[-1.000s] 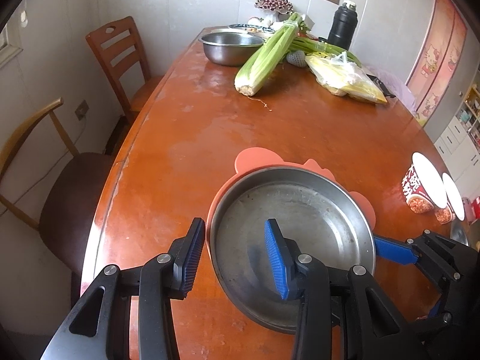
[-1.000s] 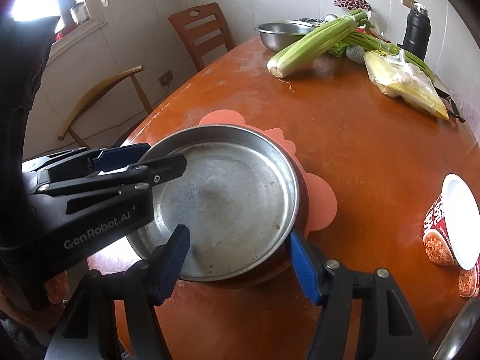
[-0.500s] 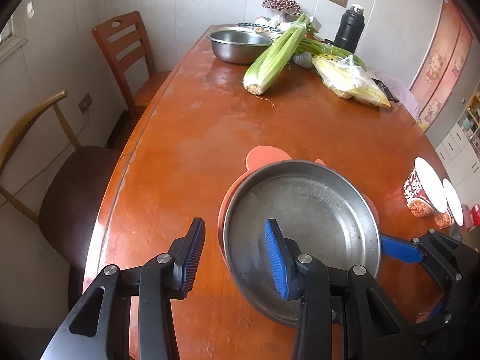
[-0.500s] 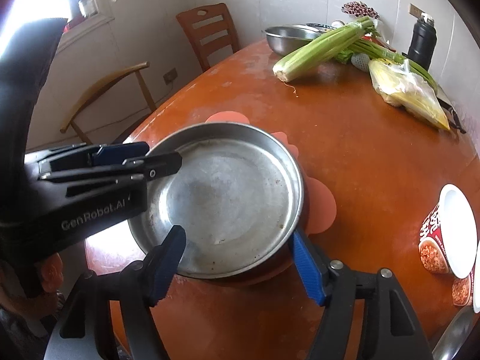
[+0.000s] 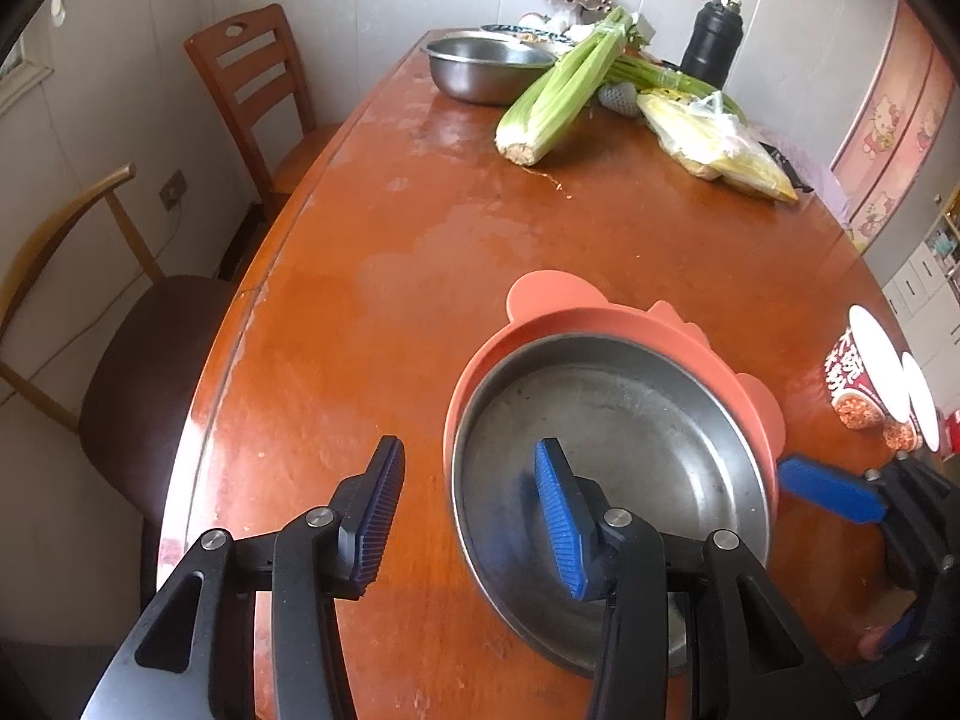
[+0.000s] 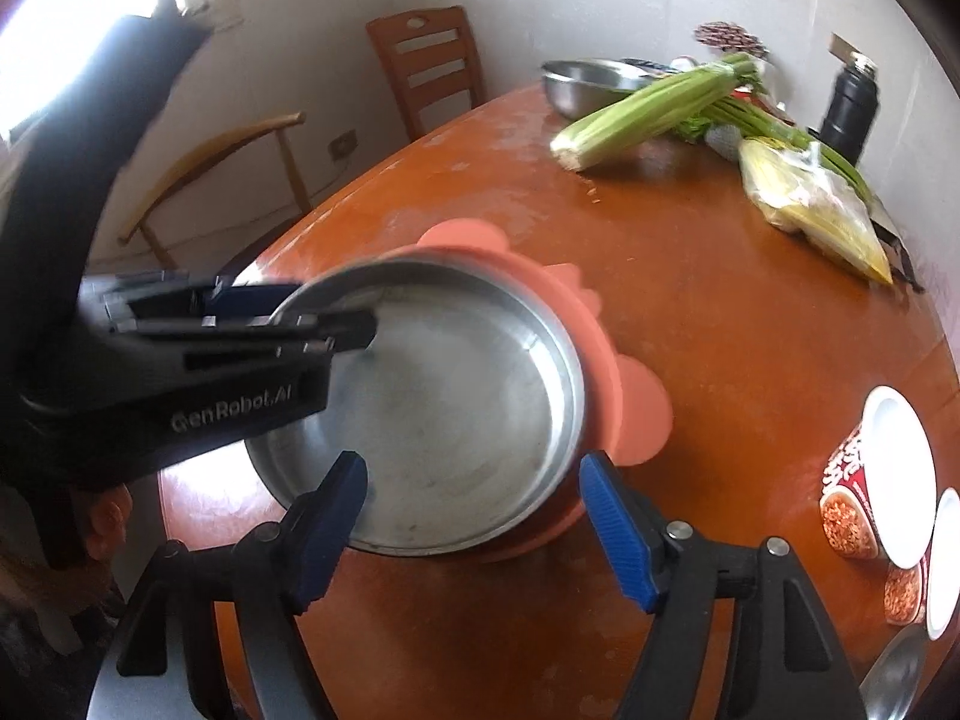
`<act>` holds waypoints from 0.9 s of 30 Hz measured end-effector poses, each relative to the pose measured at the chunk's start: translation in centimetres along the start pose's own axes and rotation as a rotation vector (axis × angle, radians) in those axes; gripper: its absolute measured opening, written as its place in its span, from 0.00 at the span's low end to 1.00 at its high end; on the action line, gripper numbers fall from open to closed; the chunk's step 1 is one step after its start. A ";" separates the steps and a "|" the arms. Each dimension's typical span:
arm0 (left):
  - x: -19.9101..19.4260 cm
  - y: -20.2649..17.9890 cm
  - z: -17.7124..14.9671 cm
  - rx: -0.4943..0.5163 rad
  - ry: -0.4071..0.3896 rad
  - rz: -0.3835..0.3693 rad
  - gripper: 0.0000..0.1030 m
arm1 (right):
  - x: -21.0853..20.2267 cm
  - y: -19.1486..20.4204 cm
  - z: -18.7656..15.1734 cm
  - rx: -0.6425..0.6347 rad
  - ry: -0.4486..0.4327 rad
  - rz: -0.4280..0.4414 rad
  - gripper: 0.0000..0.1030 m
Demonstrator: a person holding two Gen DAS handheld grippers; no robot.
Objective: Organize plates and bowls
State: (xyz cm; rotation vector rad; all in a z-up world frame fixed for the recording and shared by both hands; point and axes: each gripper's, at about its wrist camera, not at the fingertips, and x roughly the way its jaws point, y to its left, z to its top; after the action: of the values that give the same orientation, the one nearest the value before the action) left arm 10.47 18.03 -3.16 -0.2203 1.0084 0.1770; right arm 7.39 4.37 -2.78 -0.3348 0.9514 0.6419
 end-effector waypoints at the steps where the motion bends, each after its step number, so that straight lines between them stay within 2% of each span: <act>1: 0.2 0.0 0.1 -0.002 0.005 0.003 0.45 | -0.1 -0.2 0.1 0.009 -0.001 0.001 0.72; 11: 0.2 0.2 0.2 -0.020 0.000 0.008 0.45 | -0.9 -2.0 -0.1 0.069 -0.019 0.007 0.73; 22: -3.5 2.2 -1.5 -0.110 -0.034 -0.044 0.45 | -2.5 -4.0 -1.7 0.121 -0.022 0.044 0.73; 27: -2.7 2.6 -2.4 -0.132 -0.002 -0.082 0.46 | -1.9 -4.6 -2.2 0.149 -0.003 0.053 0.73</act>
State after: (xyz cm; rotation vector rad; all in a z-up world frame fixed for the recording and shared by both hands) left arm 6.42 19.81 -2.38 -0.3811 0.9843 0.1688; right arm 8.16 -1.00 -2.43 -0.1770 1.0015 0.6162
